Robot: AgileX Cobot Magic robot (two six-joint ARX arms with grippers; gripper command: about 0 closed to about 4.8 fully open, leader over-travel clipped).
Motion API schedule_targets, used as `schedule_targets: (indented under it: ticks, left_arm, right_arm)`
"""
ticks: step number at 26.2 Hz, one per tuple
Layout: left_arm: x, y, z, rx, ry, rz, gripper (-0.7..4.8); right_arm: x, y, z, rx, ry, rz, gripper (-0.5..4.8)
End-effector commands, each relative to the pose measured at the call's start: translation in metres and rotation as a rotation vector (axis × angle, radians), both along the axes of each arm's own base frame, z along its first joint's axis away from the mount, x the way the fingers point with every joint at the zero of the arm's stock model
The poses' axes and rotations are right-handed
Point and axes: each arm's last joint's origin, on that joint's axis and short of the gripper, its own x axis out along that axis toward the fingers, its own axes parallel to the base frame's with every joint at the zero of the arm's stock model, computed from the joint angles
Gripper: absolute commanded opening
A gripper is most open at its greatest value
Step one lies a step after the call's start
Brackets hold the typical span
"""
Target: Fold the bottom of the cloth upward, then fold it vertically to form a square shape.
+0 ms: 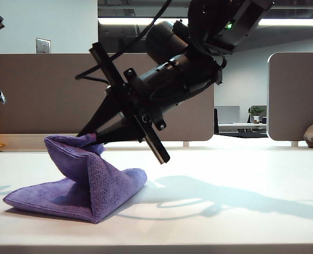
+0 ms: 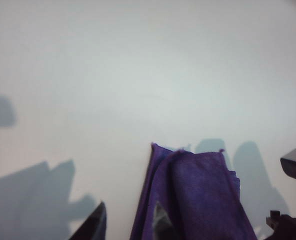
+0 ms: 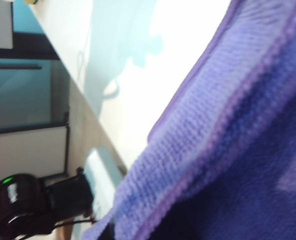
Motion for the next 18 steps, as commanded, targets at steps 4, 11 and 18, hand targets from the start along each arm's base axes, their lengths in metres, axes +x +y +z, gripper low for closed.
schedule_targets:
  ticks: [4,11,18]
  left_arm:
    - [-0.001,0.000,0.001,-0.012,0.002,-0.018,1.21]
    - [-0.002,-0.001,0.001,-0.026,0.001,-0.033,1.21]
    - [-0.003,-0.001,0.003,-0.026,-0.011,-0.037,1.21]
  right_arm:
    - [-0.001,0.003,0.002,0.009,-0.020,0.012,2.40]
    - [0.002,-0.001,0.003,0.012,-0.006,0.000,3.92]
    - [0.005,-0.016,-0.006,-0.120,0.011,-0.050,3.92]
